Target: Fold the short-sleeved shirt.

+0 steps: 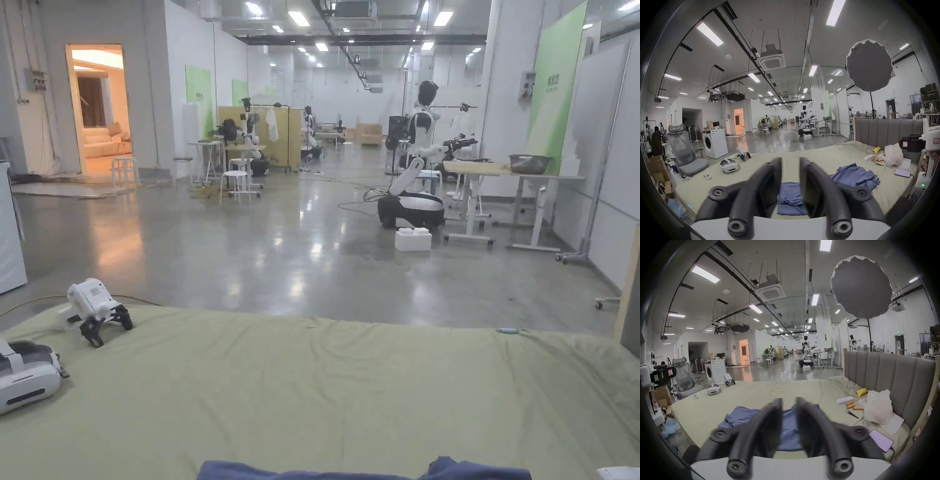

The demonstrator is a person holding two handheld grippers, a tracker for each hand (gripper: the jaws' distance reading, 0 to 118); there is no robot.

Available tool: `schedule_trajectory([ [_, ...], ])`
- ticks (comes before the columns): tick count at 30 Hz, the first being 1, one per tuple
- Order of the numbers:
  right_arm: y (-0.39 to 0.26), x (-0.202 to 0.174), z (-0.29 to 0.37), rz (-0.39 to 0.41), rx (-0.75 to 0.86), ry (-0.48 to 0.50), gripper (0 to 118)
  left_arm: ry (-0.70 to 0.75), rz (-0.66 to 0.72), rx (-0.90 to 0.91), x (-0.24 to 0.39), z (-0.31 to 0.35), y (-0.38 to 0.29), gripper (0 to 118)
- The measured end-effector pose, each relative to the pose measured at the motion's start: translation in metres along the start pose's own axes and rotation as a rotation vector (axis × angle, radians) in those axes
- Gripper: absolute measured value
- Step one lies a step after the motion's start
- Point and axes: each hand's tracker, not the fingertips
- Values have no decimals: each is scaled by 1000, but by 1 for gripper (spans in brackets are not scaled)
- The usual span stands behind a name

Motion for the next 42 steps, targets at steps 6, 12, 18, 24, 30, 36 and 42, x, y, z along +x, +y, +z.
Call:
schedule_trajectory([
  [6,4,-12,19,26,-2,11,0,-26,47,-13,4,26,0,0],
  [12,-1,-9,12,17,-21,14,0,-20,53,-51,1,6,-9,0],
  [18,-18,-1,-8,-19,-92,10,0,-78,164,-308,-24,-93,-80,54],
  [24,-45,18,-21,-79,-228,-10,0,-53,295,-692,-51,-236,-225,66],
  [30,-66,45,-22,-114,-337,-111,0,-14,205,-854,-47,-299,-296,66],
  [36,-96,71,-63,-170,-422,-147,1,-14,119,-862,-27,-305,-296,2],
  [42,-177,126,-207,-342,-636,-258,89,-16,169,-873,-36,-304,-295,2],
])
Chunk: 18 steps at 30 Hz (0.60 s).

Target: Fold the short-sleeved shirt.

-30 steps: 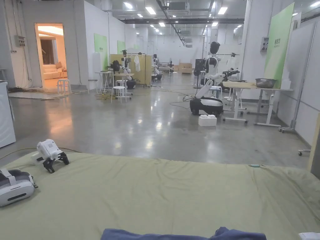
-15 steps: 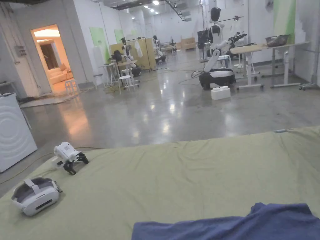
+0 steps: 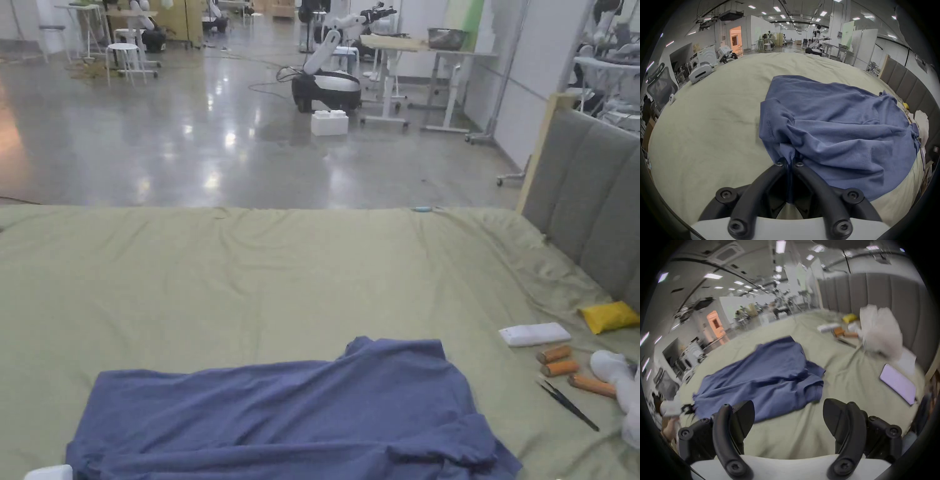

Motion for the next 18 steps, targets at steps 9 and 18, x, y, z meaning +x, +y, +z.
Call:
schedule_trajectory([
  [9,9,-2,-45,182,-56,-121,7,-12,-1,-17,0,4,5,1],
  [18,-7,-18,49,262,8,-158,7,-108,125,2,-41,97,-14,0],
])
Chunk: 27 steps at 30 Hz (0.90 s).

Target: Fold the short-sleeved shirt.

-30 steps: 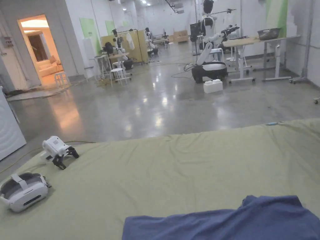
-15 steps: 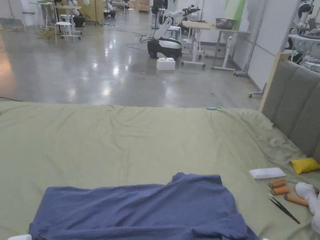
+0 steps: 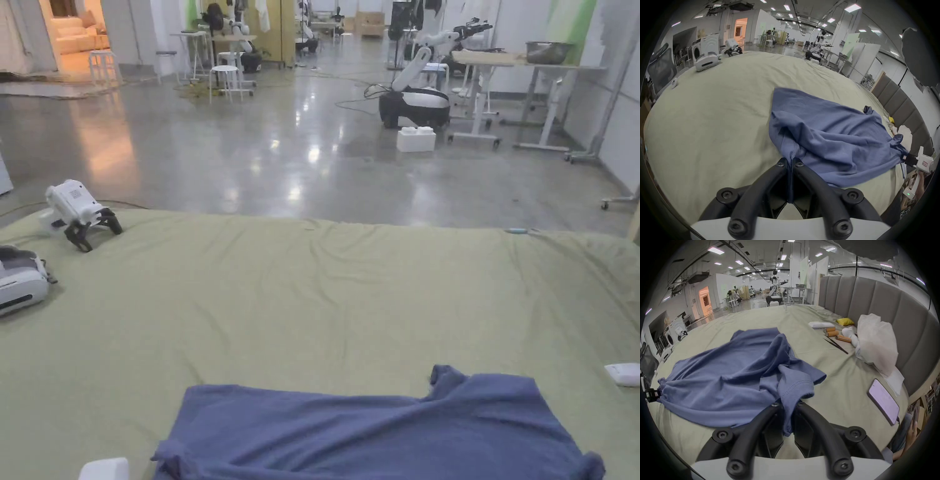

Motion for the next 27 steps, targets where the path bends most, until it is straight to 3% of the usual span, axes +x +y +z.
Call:
schedule_trajectory([
  [5,-48,10,55,-22,-39,25,7,6,-27,-28,-16,53,-51,0],
  [9,-79,11,67,22,-93,36,7,8,-59,-46,-25,63,-87,1],
  [11,-85,11,65,25,-102,41,8,-10,-24,-8,-27,64,-93,33],
  [12,-85,12,63,18,-106,48,11,8,1,-28,-30,64,-92,58],
  [13,-84,13,62,19,-121,50,38,19,25,-27,-32,67,-90,84],
  [14,-82,14,64,16,-125,48,71,33,32,-7,-30,71,-87,91],
  [15,-79,16,70,13,-108,50,86,40,8,76,-27,84,-82,91],
  [17,-60,19,97,-20,45,133,84,40,-90,264,-8,127,-67,91],
  [21,-23,8,164,-9,386,193,84,18,-198,593,47,219,-36,93],
  [25,3,-9,228,-23,603,255,84,30,-283,826,98,288,-31,93],
  [27,7,-17,252,13,680,285,83,44,-307,918,118,312,-36,91],
])
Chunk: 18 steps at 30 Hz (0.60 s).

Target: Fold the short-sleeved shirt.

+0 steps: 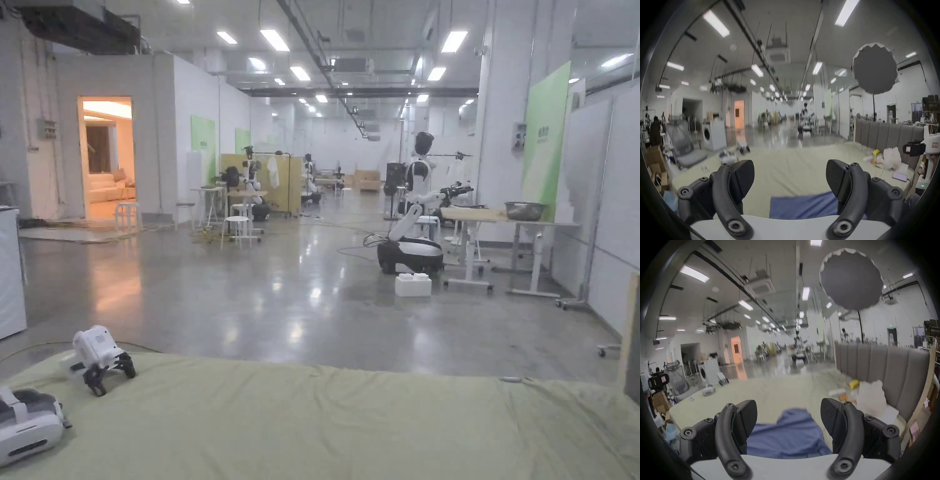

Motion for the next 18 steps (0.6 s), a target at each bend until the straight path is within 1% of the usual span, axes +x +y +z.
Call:
schedule_trajectory([
  [1,6,-5,5,16,25,11,80,15,-19,33,5,6,6,86],
  [2,11,-11,9,36,41,16,78,40,-44,58,10,13,13,84],
  [4,20,-20,18,53,50,17,72,76,-41,77,13,23,22,79],
  [5,23,-23,22,60,74,8,61,66,-33,68,15,29,26,65],
  [6,26,-27,25,63,84,13,45,59,-28,65,13,32,29,47],
  [7,27,-29,27,67,89,26,19,49,-24,58,13,34,30,25],
  [8,28,-31,28,68,93,26,2,41,-24,59,14,37,31,14],
  [9,28,-31,29,72,105,20,1,37,-33,55,15,39,31,2],
  [10,30,-31,28,79,94,35,0,42,-42,58,16,42,30,0],
  [13,29,-32,27,78,94,43,0,6,-35,45,20,40,36,0],
  [16,29,-35,22,82,93,51,0,13,-40,40,23,33,39,0],
  [18,28,-33,15,83,82,50,0,16,-2,12,20,22,37,0],
])
